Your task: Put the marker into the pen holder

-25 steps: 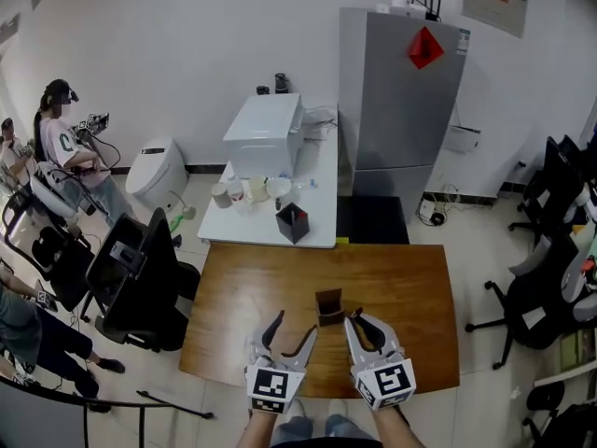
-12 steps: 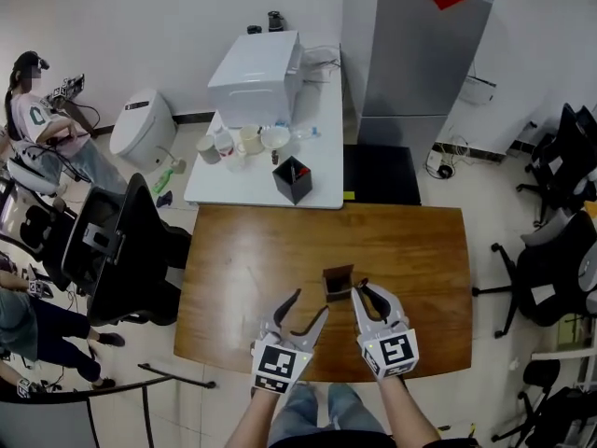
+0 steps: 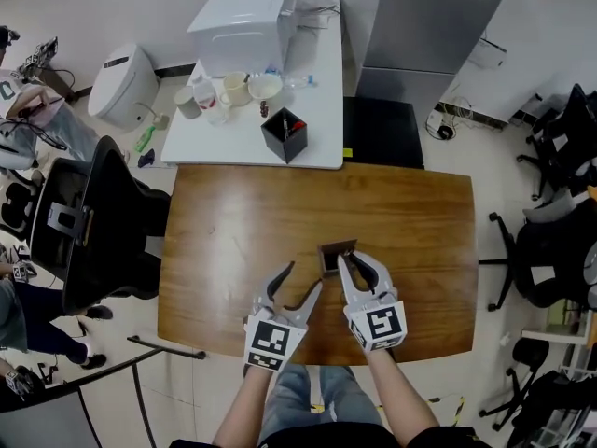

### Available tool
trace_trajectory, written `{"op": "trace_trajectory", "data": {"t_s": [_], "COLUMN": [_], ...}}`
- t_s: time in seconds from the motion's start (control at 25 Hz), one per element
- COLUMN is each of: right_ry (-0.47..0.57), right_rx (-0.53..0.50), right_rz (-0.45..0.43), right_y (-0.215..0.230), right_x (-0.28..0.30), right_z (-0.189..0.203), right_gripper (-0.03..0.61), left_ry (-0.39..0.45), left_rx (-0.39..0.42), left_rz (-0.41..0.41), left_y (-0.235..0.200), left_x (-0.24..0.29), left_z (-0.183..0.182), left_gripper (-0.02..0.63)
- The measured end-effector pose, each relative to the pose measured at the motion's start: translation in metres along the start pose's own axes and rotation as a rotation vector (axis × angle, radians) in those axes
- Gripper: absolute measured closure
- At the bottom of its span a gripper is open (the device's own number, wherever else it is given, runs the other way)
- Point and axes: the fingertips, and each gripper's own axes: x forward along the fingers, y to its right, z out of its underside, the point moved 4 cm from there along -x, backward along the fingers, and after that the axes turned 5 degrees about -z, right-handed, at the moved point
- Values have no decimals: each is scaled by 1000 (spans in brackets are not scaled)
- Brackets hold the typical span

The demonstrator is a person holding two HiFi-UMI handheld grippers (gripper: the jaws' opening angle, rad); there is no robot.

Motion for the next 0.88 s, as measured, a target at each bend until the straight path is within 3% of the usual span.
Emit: {"op": "trace_trajectory", "data": {"t_s": [0.56, 0.88], "right_ry": [-179, -244], "right_rx": [37, 78], "right_rz": [63, 100], "right_y": [6, 7], "right_x": [11, 6], "right_z": [70, 82], "right_gripper": [538, 522], "left_ry": [-51, -46], "left_rx": [-88, -125], "left_rz": [-17, -2], "left_y": [4, 18], "left_x": [4, 2], "left_z": [42, 44], "left_gripper": [368, 368]}}
